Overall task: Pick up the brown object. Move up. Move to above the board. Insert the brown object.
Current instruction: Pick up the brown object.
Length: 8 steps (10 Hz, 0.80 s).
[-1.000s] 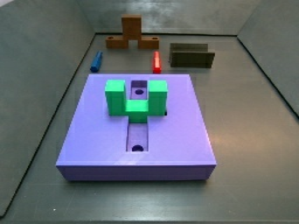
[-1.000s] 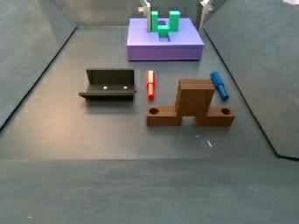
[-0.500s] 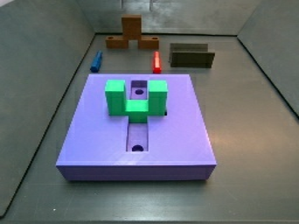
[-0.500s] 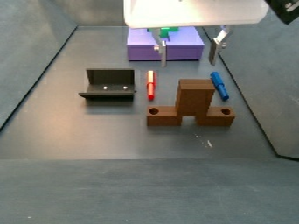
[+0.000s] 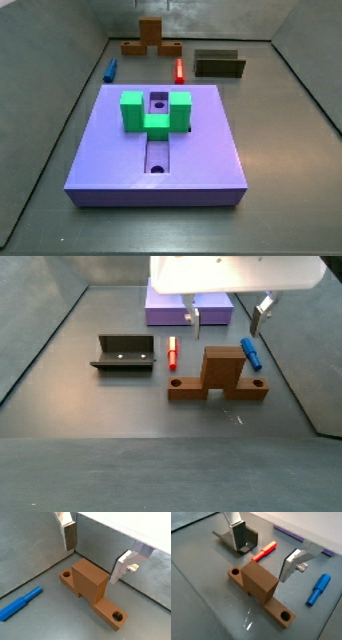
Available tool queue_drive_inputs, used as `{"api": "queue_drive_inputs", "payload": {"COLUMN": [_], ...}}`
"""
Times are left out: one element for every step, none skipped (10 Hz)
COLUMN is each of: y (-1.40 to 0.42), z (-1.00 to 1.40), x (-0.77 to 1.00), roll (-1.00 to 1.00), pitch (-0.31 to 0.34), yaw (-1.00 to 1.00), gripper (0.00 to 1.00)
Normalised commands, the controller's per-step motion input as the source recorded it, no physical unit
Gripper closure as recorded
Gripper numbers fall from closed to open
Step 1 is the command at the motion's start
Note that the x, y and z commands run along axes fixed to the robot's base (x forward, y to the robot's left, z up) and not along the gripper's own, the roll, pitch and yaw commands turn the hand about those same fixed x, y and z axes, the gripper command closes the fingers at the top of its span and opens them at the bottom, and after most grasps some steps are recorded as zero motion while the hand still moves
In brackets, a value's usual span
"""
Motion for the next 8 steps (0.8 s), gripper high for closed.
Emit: {"api": "queue_drive_inputs", "payload": {"y": [0.11, 0.05, 0.0, 0.0, 0.0, 0.04, 0.05, 0.04], "z": [-0.25, -0.19, -0.18, -0.18, -0.2, -0.33, -0.35, -0.35], "x": [0.0, 0.0, 0.0, 0.01, 0.02, 0.0, 0.0, 0.0], "roll": [0.0, -0.01, -0.02, -0.05, -0.05, -0.04, -0.04, -0.04], "pitch": [0.0, 0.0, 0.0, 0.0, 0.0, -0.02, -0.027, -0.02], "yaw": [0.0, 0.0, 0.0, 0.0, 0.0, 0.0, 0.0, 0.0], "gripper": [0.0, 0.0, 0.0, 0.0, 0.0, 0.0, 0.0, 0.0]}}
